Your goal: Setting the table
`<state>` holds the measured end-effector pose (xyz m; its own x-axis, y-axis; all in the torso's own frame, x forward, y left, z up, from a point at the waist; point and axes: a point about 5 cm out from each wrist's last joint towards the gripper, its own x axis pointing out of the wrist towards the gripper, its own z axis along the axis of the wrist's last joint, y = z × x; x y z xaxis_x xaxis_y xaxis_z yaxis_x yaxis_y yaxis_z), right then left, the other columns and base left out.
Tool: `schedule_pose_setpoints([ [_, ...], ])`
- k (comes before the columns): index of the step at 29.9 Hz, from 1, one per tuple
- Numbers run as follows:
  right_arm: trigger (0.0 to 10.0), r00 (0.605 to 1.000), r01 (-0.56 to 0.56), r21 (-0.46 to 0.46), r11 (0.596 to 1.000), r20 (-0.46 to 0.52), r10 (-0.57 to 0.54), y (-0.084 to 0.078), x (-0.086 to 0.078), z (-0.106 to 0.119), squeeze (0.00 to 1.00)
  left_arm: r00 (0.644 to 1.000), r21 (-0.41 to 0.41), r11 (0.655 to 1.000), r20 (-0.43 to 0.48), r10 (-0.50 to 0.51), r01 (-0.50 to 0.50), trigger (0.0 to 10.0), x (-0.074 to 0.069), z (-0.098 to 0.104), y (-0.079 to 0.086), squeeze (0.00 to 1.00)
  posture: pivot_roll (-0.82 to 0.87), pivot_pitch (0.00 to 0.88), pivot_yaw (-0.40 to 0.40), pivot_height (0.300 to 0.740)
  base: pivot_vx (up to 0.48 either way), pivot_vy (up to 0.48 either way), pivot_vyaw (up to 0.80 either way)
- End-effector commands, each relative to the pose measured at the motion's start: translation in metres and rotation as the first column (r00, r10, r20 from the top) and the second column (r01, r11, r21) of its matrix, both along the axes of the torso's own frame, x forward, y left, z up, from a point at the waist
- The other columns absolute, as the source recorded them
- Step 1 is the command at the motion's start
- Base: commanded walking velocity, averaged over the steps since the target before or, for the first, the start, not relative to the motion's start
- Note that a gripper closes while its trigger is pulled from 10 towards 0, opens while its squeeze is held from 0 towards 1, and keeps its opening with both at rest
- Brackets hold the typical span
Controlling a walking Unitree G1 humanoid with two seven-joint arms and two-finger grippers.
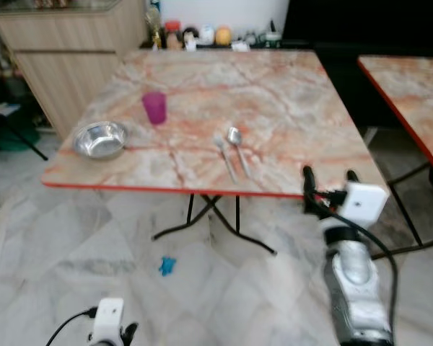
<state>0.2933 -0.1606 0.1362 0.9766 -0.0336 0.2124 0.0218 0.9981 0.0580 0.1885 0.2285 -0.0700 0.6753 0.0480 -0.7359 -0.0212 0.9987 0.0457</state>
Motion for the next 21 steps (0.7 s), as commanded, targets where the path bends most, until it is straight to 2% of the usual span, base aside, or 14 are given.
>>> schedule_pose_setpoints([
  [1, 10.0, 0.999, 0.031, -0.015, 0.999, 0.009, -0.031, -0.0095, -0.0008, 0.0023, 0.0, 1.0, -0.018, 1.0, -0.016, -0.002, 0.002, 10.0, -0.0027, -0.0028, -0.005, 0.0, -0.02, 0.036, 0.018, 0.74, 0.0, 0.412, 0.0],
  [21, 10.0, 1.0, 0.028, -0.019, 0.999, 0.01, -0.028, -0.008, -0.001, 0.0016, 0.0, 0.999, -0.011, 1.0, -0.019, -0.029, 0.029, 10.0, -0.0015, -0.0024, -0.0059, 0.0, -0.03, 0.012, 0.025, 0.74, 0.0, 0.413, 0.0],
])
